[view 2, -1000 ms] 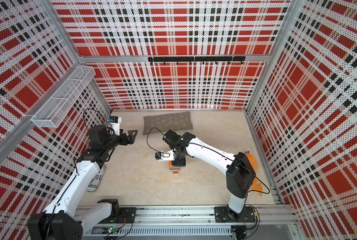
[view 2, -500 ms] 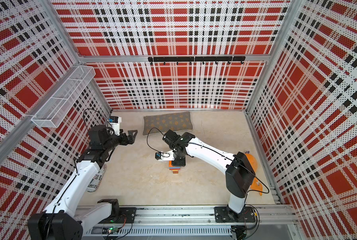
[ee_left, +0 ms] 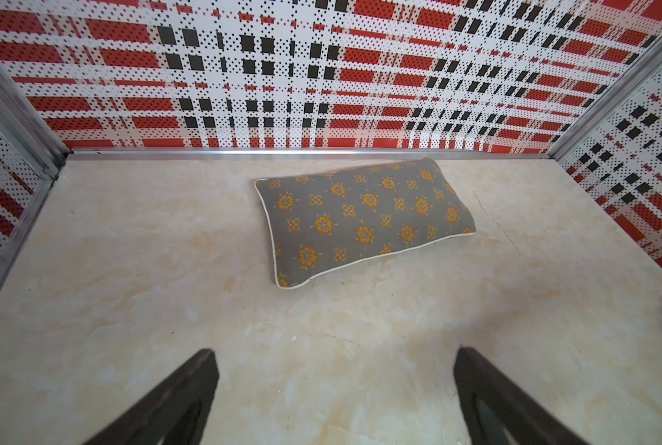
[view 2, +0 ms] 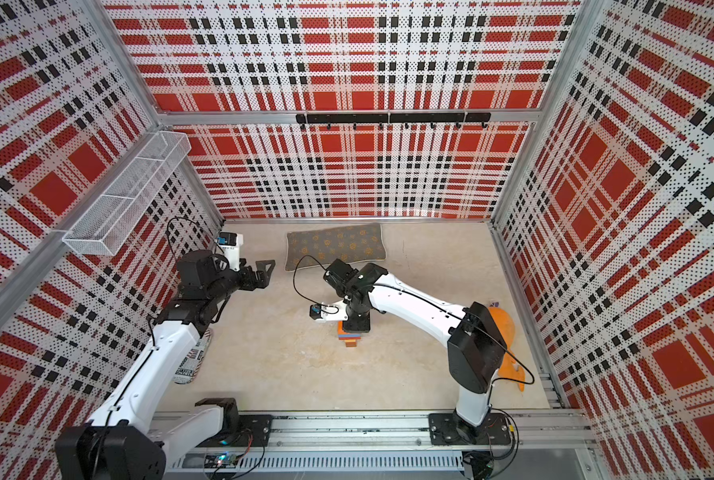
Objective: Assemble an ice cream with lego
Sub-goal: Assemble the lego brick with the lego brick.
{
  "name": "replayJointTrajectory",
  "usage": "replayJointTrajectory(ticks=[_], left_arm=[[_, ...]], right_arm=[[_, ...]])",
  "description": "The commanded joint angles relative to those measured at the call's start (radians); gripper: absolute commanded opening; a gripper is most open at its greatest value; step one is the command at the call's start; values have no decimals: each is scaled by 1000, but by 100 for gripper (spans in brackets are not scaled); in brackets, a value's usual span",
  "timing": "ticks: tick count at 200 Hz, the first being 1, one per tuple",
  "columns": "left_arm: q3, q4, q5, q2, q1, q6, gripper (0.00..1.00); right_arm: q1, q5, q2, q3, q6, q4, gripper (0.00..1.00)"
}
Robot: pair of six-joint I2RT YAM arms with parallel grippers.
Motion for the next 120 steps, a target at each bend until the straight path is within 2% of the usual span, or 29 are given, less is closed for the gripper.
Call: replayJointTrajectory(ticks=[1, 120], left_arm=[[20, -3, 6, 4, 6, 4, 99], [19, -3, 7, 8, 6, 4, 99]], right_arm=[[6, 62, 115, -58, 6, -26, 9], [7, 66, 146, -45, 9, -41, 9]])
